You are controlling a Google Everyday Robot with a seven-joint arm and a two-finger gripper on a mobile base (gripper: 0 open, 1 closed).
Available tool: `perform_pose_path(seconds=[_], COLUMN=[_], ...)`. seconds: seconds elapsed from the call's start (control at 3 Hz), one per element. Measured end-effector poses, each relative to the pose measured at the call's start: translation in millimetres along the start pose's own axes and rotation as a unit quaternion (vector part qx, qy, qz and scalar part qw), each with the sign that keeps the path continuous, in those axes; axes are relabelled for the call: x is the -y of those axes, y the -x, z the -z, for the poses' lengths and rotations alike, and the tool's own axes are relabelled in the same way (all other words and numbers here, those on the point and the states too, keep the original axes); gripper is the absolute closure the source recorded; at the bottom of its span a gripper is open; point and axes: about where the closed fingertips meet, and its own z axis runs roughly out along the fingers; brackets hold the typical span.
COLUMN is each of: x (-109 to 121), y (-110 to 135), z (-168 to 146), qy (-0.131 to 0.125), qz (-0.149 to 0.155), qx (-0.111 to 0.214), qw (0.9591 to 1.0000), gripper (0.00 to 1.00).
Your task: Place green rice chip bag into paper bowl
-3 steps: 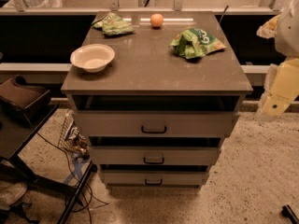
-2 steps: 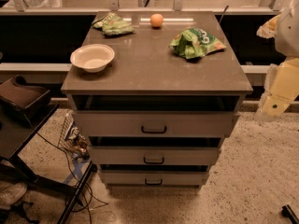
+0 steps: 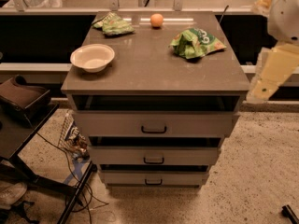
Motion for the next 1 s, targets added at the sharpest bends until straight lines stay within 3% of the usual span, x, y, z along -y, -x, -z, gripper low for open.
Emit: perform_pose_path(seconds=[0.33,0.67,1.0], x=[56.8,101.1,100.7], y=[42.9,73.5,73.6], z=[-14.3,-27.8,-27.7], qy=[-0.081,-0.148,-0.148], qz=[0.056,0.085,0.085], qx=[0.025,0.019,0.019], qw=[0.9948,0.9851,0.9852], gripper=[0.0,0.0,0.0])
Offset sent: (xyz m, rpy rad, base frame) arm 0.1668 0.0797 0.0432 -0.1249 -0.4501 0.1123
